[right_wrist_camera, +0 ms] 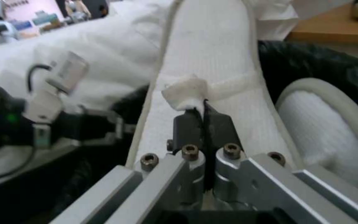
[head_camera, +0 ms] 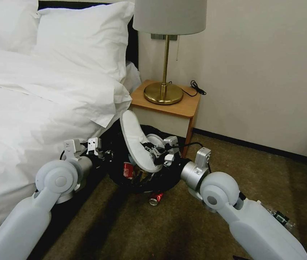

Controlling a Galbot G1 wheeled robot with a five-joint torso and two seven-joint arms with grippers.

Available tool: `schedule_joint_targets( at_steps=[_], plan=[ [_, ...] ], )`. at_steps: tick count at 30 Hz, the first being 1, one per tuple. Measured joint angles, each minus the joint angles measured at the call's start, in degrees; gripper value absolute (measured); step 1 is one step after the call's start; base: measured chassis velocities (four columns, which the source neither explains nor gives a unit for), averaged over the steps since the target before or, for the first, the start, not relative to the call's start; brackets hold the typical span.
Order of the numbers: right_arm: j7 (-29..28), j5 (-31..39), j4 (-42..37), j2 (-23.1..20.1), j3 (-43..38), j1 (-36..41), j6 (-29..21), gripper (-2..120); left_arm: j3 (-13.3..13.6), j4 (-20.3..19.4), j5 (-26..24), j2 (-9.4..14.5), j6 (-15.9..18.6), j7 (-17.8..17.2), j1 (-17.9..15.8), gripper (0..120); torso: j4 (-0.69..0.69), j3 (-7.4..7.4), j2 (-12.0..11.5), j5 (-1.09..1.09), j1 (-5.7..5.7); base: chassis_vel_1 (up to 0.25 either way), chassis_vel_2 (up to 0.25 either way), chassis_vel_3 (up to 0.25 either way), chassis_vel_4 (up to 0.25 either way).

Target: Pick up the trash bin, then pick up the garbage on the floor and place it into the trash bin.

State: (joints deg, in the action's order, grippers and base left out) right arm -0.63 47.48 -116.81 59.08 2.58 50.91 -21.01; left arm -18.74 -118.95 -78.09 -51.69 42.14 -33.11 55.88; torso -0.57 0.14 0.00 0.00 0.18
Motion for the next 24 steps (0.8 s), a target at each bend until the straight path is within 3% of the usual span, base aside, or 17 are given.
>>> schedule_joint_targets(
  at_steps=[6, 16, 24],
  plan=[
    [-0.79, -2.39, 0.17, -0.3, 0.59, -0.45, -1.53, 0, -0.27, -0.13, -0.01, 0.37, 0.01, 0.01, 0.03, 2, 0.0, 0.0, 0.0, 0.0, 0.0, 0.0, 0.0, 0.0, 0.0],
    [0.25, -13.4, 0.13, -1.77, 2.19, -1.59, -3.83, 0, 0.04, -0.33, 0.73, 0.67, 0.01, 0.27, 0.13, 2, 0.0, 0.0, 0.0, 0.0, 0.0, 0.0, 0.0, 0.0, 0.0],
    [0.06, -14.34, -1.06, -2.37, 2.42, -1.96, -5.86, 0, 0.86, -0.69, 2.26, 0.99, 0.01, 1.04, 0.35, 2, 0.0, 0.0, 0.0, 0.0, 0.0, 0.0, 0.0, 0.0, 0.0]
  ],
)
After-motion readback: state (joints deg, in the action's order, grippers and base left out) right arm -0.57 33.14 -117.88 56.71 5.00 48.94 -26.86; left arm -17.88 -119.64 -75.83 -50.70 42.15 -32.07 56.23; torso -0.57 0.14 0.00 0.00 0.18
